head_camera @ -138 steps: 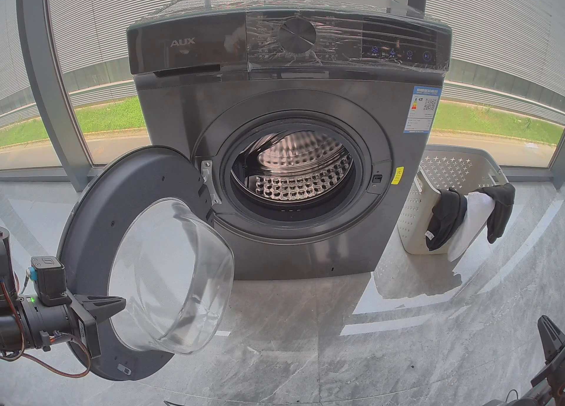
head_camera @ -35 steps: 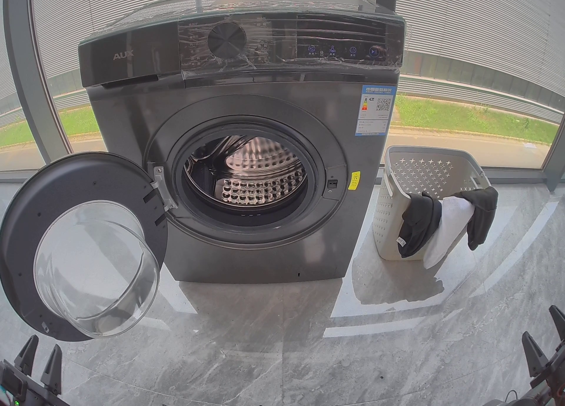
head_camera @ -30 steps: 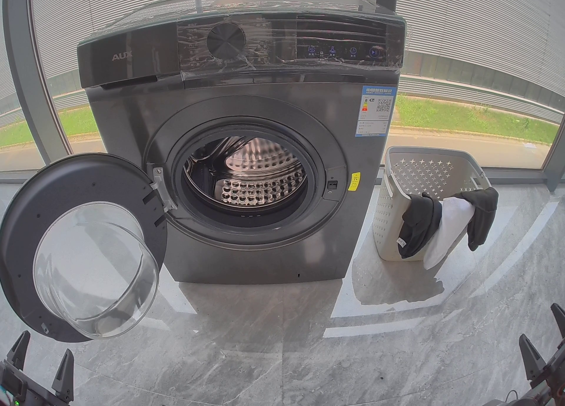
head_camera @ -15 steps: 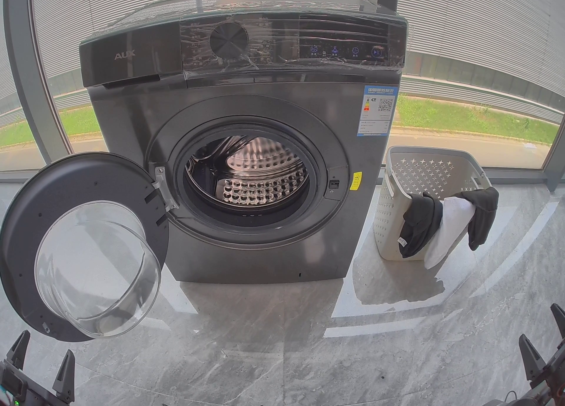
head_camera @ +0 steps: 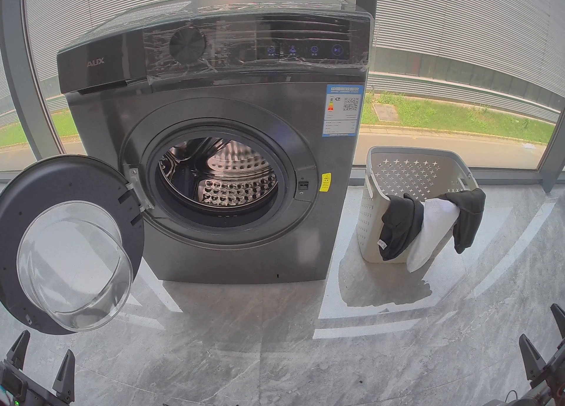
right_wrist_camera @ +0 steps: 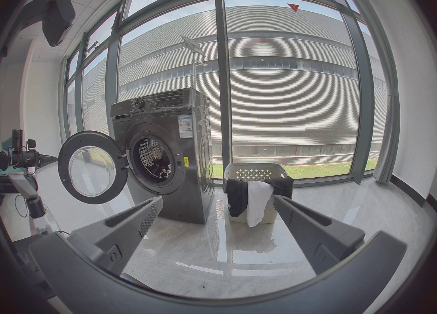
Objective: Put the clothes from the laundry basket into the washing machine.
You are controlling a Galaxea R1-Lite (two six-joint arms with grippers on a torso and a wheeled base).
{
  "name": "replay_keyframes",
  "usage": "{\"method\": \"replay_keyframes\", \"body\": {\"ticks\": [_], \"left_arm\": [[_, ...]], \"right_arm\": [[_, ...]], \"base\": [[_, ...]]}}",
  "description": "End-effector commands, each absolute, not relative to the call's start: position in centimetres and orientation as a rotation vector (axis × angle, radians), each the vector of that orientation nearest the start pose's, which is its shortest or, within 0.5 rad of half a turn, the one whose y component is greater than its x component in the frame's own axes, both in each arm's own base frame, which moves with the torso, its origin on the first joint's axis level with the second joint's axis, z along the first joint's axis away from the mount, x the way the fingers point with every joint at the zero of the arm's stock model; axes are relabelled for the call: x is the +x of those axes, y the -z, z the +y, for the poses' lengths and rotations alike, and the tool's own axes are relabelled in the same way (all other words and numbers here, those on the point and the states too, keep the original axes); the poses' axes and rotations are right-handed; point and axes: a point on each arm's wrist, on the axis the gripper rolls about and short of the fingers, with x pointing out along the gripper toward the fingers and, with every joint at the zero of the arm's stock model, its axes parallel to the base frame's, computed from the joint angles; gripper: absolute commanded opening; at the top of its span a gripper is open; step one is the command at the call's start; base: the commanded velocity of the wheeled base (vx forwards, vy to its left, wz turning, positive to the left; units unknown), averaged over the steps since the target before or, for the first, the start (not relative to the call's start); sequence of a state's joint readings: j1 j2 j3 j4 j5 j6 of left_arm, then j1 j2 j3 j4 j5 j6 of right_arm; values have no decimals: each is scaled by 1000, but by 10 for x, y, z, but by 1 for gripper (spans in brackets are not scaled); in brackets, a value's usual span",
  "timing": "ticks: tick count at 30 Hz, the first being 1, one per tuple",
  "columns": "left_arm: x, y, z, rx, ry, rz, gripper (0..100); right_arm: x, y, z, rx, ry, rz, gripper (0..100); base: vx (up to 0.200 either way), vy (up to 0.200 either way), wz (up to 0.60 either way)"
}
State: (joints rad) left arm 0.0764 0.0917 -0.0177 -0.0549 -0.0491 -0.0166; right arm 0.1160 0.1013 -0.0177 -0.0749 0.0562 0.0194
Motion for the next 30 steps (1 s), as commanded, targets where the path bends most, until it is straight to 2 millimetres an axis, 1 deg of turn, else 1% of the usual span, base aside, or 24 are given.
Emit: {"method": "replay_keyframes", "body": {"ticks": [1, 30], "left_arm": [[-15, -83, -2, -19, -28, 38, 100], [-15, -83, -2, -19, -26, 40, 100]], "right_arm": [[-15, -85, 0, 24, -173, 30, 100], [-15, -85, 0, 28, -173, 32, 100]], "base": [[0, -200, 0], [0, -200, 0]]}}
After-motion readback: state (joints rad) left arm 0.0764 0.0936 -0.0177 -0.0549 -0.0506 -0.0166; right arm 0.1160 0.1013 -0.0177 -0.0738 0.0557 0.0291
